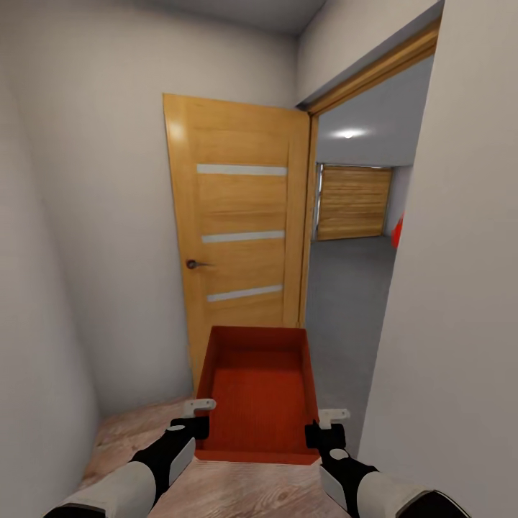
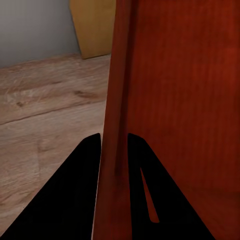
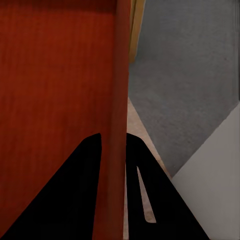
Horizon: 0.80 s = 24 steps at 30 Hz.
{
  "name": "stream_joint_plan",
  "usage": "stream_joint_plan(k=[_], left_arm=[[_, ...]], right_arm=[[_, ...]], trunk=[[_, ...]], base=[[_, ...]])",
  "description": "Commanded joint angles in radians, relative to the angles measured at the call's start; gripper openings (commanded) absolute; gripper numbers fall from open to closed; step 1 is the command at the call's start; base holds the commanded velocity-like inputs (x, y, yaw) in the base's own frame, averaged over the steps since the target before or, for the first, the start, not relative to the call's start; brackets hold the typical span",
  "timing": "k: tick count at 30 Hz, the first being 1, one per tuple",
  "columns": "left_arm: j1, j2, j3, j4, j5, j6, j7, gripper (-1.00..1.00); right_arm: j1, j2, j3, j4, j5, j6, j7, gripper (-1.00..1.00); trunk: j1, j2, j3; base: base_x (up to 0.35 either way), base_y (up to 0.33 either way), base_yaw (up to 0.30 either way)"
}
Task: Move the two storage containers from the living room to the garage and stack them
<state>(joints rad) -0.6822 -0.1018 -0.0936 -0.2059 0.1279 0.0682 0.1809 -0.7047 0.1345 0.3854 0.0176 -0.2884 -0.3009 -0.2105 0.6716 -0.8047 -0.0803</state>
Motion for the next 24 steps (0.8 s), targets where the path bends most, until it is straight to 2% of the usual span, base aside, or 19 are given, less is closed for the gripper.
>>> stream_joint_plan(k=[1, 18, 24], left_arm=[[0.0, 0.008, 0.02, -0.004, 0.002, 0.007, 0.012, -1.0], [0.0, 0.008, 0.02, -0.007, 0.002, 0.007, 0.012, -1.0], [0.0, 0.008, 0.02, -0.008, 0.001, 0.006, 0.012, -1.0]], right_arm=[[-0.001, 0.001, -0.031, -0.001, 0.009, 0.0, 0.0, -1.0], [-0.001, 0.002, -0.031, -0.001, 0.009, -0.001, -0.001, -1.0], [-0.001, 0.002, -0.031, -0.001, 0.009, -0.001, -0.001, -1.0]], trunk=[[0.001, -0.001, -0.002], [0.001, -0.001, -0.002], [0.001, -0.001, -0.002]], base=[[0.294, 0.224, -0.246], [0.285, 0.219, -0.259], [0.037, 0.027, -0.261]])
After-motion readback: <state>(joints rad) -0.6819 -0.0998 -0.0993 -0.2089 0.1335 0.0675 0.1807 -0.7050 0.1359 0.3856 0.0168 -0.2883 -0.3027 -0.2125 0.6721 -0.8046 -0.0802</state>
